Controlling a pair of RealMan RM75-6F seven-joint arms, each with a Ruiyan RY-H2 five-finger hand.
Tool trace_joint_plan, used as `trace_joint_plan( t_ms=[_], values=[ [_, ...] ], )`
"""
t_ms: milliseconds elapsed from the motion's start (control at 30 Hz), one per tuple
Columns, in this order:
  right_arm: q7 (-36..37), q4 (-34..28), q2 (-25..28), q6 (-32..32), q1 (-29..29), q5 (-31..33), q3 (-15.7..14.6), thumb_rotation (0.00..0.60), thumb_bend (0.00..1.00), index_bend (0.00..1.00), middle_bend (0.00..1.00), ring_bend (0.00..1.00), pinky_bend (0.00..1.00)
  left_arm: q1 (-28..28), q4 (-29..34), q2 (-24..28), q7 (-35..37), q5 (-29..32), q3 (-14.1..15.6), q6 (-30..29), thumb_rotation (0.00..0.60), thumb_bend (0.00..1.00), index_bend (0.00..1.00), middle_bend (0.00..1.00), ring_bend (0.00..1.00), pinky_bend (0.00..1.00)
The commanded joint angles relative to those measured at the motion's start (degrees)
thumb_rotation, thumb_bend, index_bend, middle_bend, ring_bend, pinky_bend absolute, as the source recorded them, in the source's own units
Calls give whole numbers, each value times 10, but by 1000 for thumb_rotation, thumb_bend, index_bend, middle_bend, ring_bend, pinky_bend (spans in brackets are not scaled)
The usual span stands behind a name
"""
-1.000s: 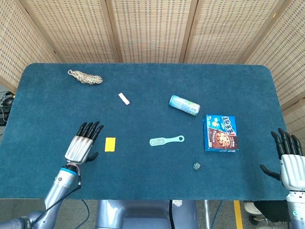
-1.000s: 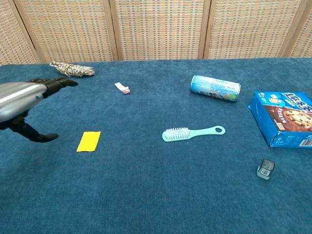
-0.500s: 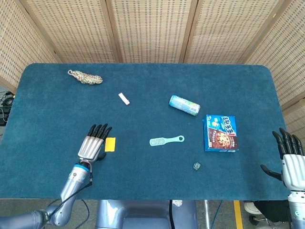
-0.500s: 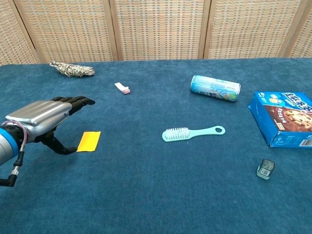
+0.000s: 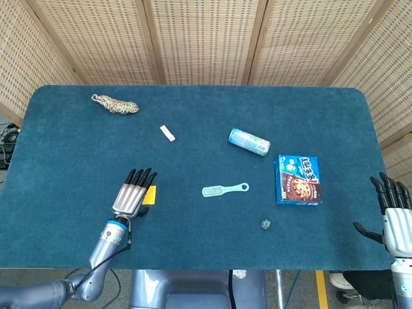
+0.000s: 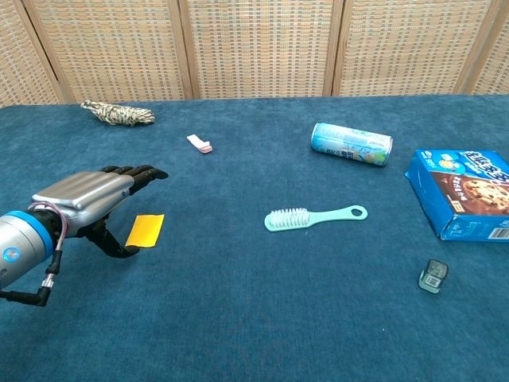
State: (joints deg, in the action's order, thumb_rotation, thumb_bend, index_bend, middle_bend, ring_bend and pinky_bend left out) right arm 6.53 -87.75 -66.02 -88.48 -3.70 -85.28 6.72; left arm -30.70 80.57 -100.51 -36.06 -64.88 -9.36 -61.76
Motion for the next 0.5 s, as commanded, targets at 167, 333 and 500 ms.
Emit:
trace_joint_plan(
  t_ms=[167,333,500],
  values=[
    [15,0,4,1,1,0,0,600,0,0,0,0,0,-10,-14,-8,-5,15,-2,1,600,286,0,0,0,0],
    [22,-1,5,2,0,-4,-2,600,0,0,0,0,0,-16,-20,-12,-1,24,-1,6,600,288,0,0,0,0],
    [24,-1,5,-4,1,-8,-2,600,0,0,0,0,0,-25,-33,-17,-5,27,0,8,600,288,0,0,0,0]
  ],
)
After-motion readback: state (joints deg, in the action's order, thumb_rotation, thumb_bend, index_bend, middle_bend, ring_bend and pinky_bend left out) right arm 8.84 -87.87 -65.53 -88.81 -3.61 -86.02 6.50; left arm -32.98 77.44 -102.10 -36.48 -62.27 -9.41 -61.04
